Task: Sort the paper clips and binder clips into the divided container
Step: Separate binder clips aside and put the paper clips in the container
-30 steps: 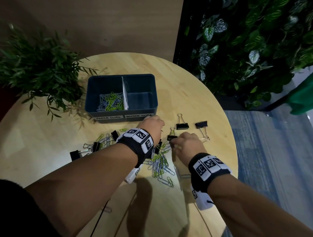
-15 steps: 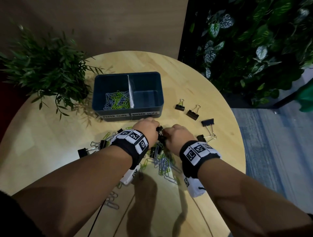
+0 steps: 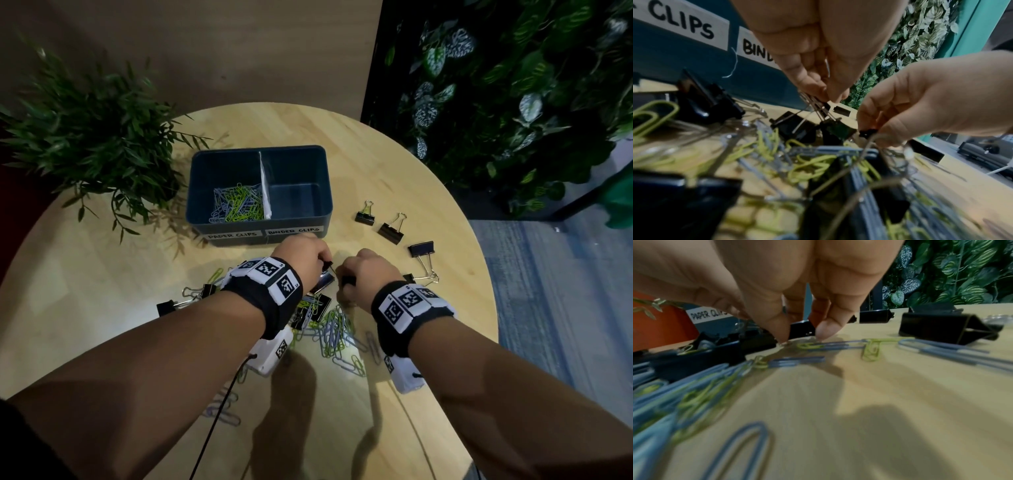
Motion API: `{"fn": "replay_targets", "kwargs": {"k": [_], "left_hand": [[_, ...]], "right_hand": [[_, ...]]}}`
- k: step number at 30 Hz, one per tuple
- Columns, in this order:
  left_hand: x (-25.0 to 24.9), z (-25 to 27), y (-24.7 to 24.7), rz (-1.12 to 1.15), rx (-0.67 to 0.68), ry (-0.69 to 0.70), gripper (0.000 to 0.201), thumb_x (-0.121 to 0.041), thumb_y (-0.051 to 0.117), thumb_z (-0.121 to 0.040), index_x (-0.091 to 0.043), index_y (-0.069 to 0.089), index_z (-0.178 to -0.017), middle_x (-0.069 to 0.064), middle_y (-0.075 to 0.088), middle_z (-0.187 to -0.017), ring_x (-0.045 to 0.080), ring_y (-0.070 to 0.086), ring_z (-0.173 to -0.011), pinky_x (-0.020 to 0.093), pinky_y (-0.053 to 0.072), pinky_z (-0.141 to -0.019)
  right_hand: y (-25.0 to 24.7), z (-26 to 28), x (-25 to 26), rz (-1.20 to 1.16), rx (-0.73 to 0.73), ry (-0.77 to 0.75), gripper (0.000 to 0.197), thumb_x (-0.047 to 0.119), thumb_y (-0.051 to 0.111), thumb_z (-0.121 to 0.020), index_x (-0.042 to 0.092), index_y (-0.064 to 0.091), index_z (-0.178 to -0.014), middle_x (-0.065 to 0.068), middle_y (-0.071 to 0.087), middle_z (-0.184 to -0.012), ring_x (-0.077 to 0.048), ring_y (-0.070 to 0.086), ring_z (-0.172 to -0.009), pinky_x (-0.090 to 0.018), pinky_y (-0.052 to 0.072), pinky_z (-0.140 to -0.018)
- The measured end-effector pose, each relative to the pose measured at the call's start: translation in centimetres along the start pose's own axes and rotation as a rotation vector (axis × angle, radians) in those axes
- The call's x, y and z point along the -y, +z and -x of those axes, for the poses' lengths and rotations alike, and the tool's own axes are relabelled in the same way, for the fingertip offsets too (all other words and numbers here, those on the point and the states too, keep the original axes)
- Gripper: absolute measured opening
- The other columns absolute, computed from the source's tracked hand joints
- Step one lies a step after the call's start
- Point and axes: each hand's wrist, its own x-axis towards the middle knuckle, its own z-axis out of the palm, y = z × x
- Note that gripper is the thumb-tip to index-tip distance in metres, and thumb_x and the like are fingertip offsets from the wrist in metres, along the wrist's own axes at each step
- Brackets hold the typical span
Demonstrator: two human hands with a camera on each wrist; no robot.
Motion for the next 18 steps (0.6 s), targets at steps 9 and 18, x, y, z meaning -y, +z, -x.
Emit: {"fn": "replay_targets", "kwargs": {"k": [9,18], "left_hand": [[-2.3,-1.0,1.1,0.153,0.018,0.151,0.038,-0.009,0.053,-0.089,-0.017,0.057,-0.126,-0.001,0.051,-0.131,0.016,0.051,-0.116,0.02,0.036,-0.099],[-2.3,-2.6,2.4,0.11,0.2,0.195,0.054,0.0,0.046,-0.088,-0.022,0.044,-0.137,-0.001,0.03,-0.154,0.016,0.032,-0.14,0.018,0.022,-0.111]], "right_hand": [[-4.7,-3.1,-3.9,-0.051,-0.222,0.125,0.027,0.024,0.047,-0.091,0.015,0.066,-0.108,-0.008,0.057,-0.114,-0.027,0.055,-0.107,-0.037,0.05,-0.089],[-4.7,-7.7,-4.0,0.237,-0.059,0.024,0.053,0.026,0.047,-0.094,0.037,0.029,-0.142,0.0,0.031,-0.147,-0.029,0.034,-0.129,-0.043,0.04,-0.102]]}}
